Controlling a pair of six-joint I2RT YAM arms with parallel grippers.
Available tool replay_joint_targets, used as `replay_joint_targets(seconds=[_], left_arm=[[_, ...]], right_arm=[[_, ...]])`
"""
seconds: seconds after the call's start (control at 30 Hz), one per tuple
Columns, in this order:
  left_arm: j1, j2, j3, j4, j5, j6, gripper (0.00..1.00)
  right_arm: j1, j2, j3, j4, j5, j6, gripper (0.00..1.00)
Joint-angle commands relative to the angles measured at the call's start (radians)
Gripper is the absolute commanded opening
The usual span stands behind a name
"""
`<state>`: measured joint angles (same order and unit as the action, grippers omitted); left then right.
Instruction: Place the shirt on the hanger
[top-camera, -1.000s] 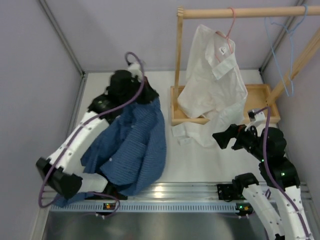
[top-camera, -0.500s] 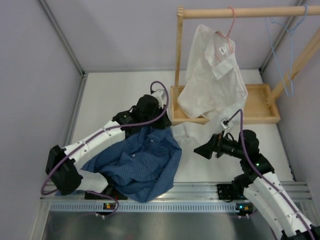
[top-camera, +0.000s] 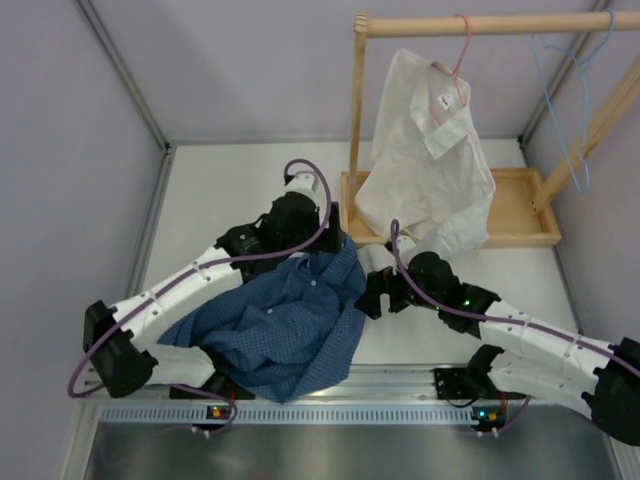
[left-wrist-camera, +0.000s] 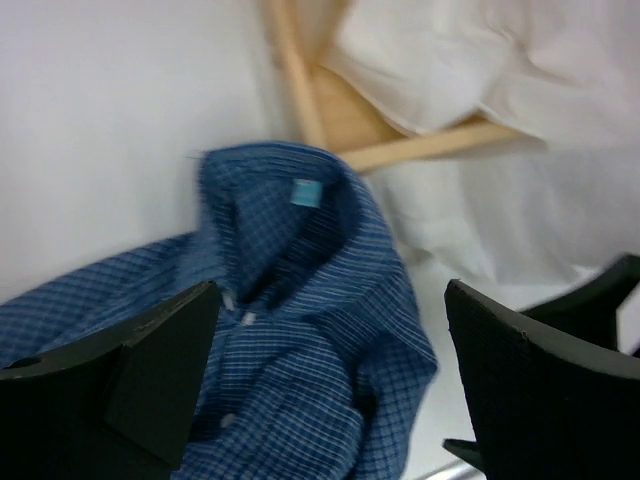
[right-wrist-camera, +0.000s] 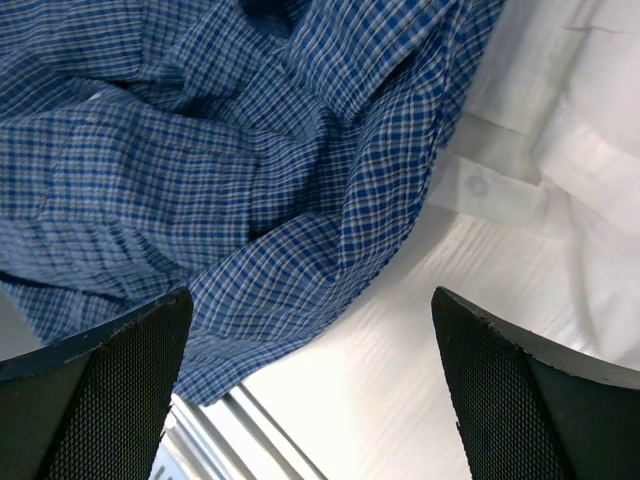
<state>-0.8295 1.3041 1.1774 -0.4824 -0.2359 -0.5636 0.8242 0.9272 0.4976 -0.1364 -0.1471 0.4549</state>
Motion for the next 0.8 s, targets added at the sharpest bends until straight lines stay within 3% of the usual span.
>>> replay_joint_targets(seconds=[0.0, 0.23, 0.27, 0.37, 0.43, 0.5, 0.6, 0.63, 0.67, 0.7, 0.73, 0.77], left_arm=[[0.029, -0.109, -0.002, -0.149, -0.393, -0.033, 0.98], [0.104, -0.046, -0.159, -0.102, -0.16, -0.042, 0.95], [0.133, -0.033, -0.177, -0.069, -0.05, -0.035, 0.93], [0.2, 0.055, -0.217, 0.034, 0.117, -0.029, 0.88], [0.223, 0.136, -0.213, 0.095, 0.147, -0.028, 0.86], [0.253, 0.223, -0.19, 0.12, 0.149, -0.035, 0.74], [0.276, 0.334, -0.121, 0.119, 0.139, -0.051, 0.51], [0.276, 0.352, -0.108, 0.12, 0.141, -0.058, 0.4], [0.274, 0.369, -0.09, 0.12, 0.144, -0.059, 0.23], [0.276, 0.369, -0.084, 0.122, 0.142, -0.064, 0.13], [0.276, 0.362, -0.079, 0.12, 0.135, -0.065, 0.03], [0.276, 0.345, -0.075, 0.122, 0.121, -0.067, 0.0]], right_arm=[[0.027, 0.047, 0.012, 0.106, 0.11, -0.001, 0.99], [0.03, 0.174, -0.025, 0.167, 0.052, 0.013, 0.98], [0.036, 0.192, -0.031, 0.184, 0.026, 0.014, 0.97], [0.046, 0.266, -0.04, 0.244, 0.001, 0.025, 0.84], [0.05, 0.277, -0.054, 0.293, -0.026, 0.031, 0.79], [0.049, 0.275, -0.08, 0.363, -0.049, 0.037, 0.76], [0.052, 0.253, -0.085, 0.362, -0.013, 0.042, 0.56], [0.05, 0.24, -0.087, 0.359, -0.009, 0.041, 0.38], [0.052, 0.214, -0.09, 0.356, -0.005, 0.039, 0.32], [0.05, 0.199, -0.091, 0.342, 0.0, 0.034, 0.17], [0.05, 0.182, -0.09, 0.328, 0.009, 0.03, 0.1], [0.05, 0.144, -0.084, 0.313, 0.026, 0.024, 0.02]])
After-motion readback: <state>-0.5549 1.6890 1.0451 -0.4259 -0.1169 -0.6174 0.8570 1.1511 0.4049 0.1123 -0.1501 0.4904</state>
